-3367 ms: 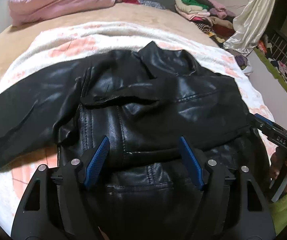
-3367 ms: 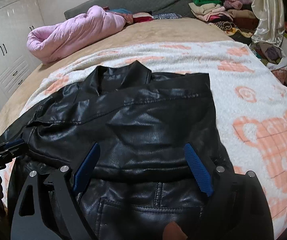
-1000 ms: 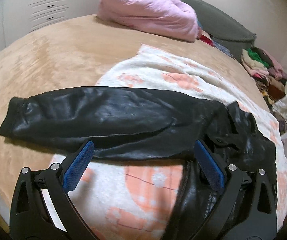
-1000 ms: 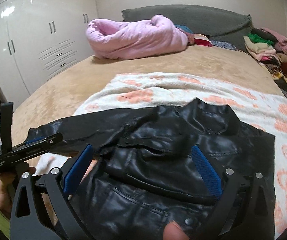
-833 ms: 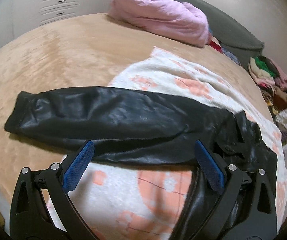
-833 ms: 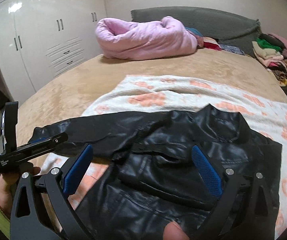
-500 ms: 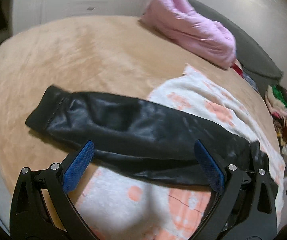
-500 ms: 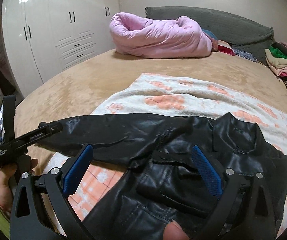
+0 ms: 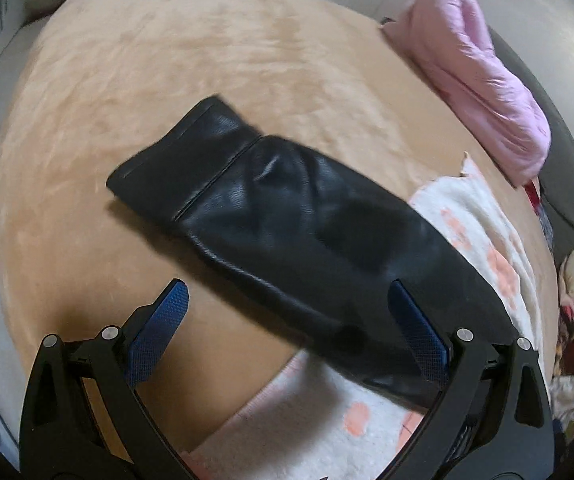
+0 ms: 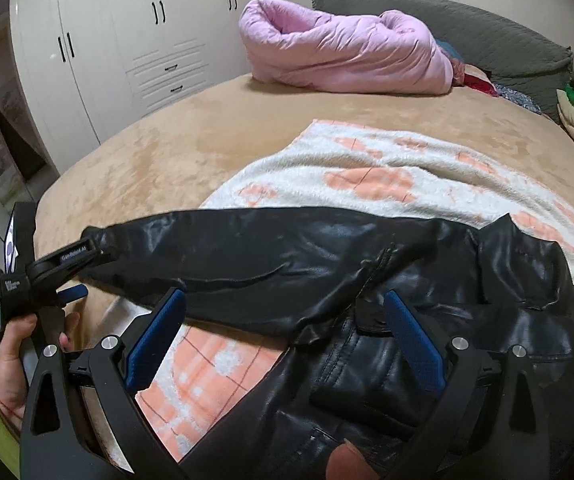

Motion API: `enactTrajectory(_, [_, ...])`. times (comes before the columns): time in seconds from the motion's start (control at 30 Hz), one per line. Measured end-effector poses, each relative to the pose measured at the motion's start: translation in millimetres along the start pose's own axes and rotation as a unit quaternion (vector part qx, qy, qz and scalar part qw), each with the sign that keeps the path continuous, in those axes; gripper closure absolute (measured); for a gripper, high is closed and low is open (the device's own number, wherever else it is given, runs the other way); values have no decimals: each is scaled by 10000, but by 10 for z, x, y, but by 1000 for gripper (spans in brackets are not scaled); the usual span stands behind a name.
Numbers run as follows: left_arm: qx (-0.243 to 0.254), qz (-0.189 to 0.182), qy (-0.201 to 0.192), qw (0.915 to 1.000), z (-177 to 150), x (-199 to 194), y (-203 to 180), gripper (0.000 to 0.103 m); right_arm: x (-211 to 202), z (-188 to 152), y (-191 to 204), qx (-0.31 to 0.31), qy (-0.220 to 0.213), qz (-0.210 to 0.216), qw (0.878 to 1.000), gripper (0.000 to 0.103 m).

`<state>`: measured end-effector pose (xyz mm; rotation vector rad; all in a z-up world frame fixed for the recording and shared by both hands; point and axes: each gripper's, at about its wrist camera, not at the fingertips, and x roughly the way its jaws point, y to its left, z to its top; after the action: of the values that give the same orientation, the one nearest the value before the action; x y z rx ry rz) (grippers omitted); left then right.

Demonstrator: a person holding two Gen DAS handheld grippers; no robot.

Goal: Fold large clothes
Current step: 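Close the left gripper on the sleeve cuff, then lift the sleeve with the left gripper and fold it across the jacket body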

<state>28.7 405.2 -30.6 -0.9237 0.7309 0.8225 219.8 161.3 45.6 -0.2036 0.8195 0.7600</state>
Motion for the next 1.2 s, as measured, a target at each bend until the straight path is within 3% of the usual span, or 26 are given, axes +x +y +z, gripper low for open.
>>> enactTrajectory(0.23, [-123,285,41,9995,100,189,43,10,92,-156,-89,180,129,58,9997,5])
enactTrajectory(0.3, [-100,173,-89,9998,166,189,19,14,93,-204,-148,274,148,85,9995,5])
enactTrajectory(0.33, [-93,76,-117,9999,187,191,11,37,87,-214,-162,295,150,83,9994,5])
enactTrajectory(0.37, [-72,161,-128,9998,200,199,7,52,76,-235,-190,335,146,76,9993,5])
enactTrajectory(0.4, [-18,250,-135,9996,206,206,3,56,63,-256,-217,370,142,68,9992,5])
enactTrajectory(0.47, [-19,84,-157,9998,212,186,7,75,29,-290,-268,428,119,46,9990,5])
enactTrajectory(0.57, [66,-22,-285,9996,221,108,-25,89,-60,-350,-370,578,70,-2,9983,5])
enactTrajectory(0.73, [87,-462,-671,9966,249,-112,-67,96,-249,-438,-547,830,-47,-88,9965,5])
enactTrajectory(0.9, [464,-869,-1279,9869,187,-475,-232,100,-516,-553,-804,1229,-206,-219,9920,5])
enactTrajectory(1.2, [1215,-1229,-1604,9718,-109,-997,-676,101,-966,-822,-1160,1568,-362,-535,9855,5])
